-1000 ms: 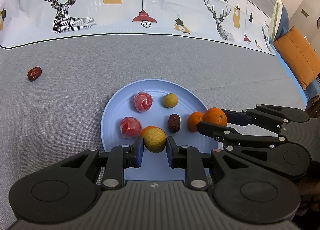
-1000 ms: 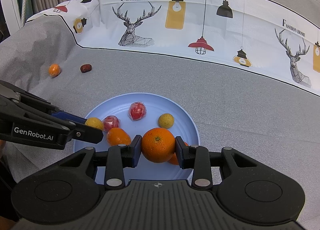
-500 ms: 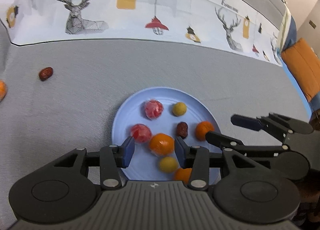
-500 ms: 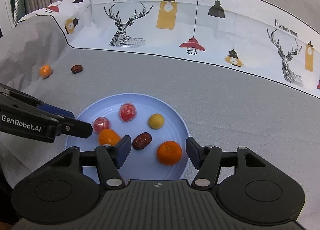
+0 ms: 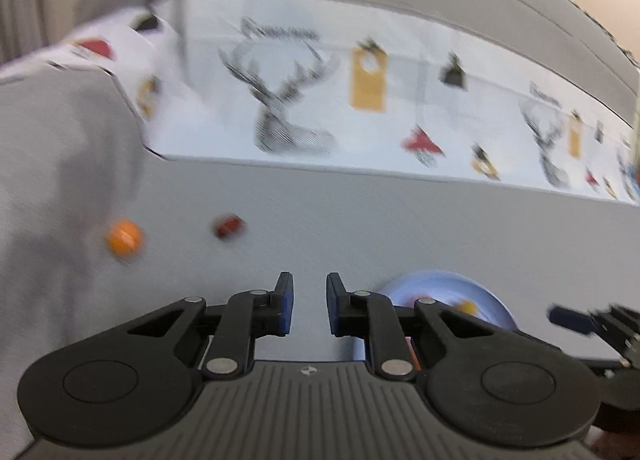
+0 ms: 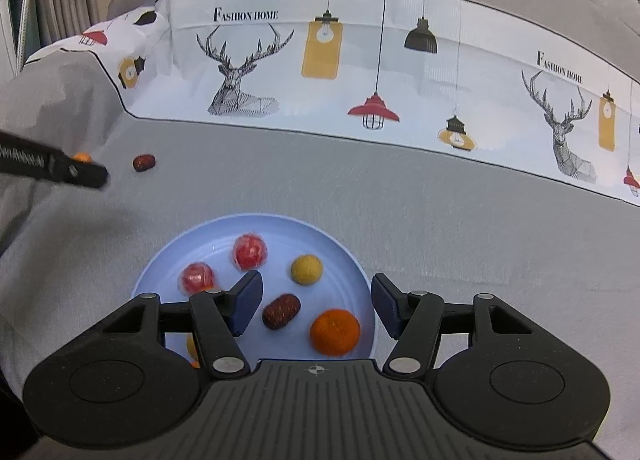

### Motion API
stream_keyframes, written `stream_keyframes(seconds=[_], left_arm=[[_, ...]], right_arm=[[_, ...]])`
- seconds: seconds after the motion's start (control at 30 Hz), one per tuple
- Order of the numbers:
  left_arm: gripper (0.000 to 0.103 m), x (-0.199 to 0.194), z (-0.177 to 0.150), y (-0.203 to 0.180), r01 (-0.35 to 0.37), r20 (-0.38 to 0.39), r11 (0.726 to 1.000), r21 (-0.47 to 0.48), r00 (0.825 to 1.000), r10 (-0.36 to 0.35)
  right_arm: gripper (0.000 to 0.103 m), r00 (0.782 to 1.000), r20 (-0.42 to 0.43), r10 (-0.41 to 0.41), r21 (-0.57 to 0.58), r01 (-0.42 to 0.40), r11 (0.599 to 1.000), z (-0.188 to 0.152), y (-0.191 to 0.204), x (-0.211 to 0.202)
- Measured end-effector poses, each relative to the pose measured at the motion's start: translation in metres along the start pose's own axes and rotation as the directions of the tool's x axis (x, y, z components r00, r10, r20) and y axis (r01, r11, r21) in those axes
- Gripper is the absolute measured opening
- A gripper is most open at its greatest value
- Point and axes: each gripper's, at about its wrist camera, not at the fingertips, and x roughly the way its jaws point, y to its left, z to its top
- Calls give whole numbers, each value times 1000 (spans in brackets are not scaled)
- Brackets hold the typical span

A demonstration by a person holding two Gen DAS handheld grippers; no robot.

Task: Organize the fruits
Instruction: 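Move the left tool to the wrapped orange fruit while the right tool heads toward the date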

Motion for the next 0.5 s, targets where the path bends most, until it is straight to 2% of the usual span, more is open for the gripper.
stream_keyframes(seconds=[0.07,0.1,0.13,0.23,0.33,0.37,0.43,0.5], left_arm=[[19,-4,9,11,-58,38,998,-9,998,58],[19,-5,13,16,-84,56,996,-10,995,85],[19,-5,17,22,-113,76,994,-4,991,113],[21,7,26,36,-250,118,967,37,962,245],[23,27,32,53,-337,85,941,30,939,333],[26,33,34,57,-357,82,933,39,932,353],[58,47,35,61,-409,86,909,82,912,402],[62,66,34,66,-442,52,890,110,897,439]], right_arm=[[47,1000,16,2,4,-2,1000,2,2,0],[34,1000,24,4,5,-5,1000,4,3,0],[27,999,34,5,8,-5,1000,5,5,0],[23,998,65,5,19,-6,1000,9,9,0],[23,997,70,24,29,-26,999,12,14,1],[23,997,70,32,28,-34,999,13,16,1],[23,996,72,46,28,-49,998,16,20,3],[23,995,76,64,39,-67,997,19,25,4]])
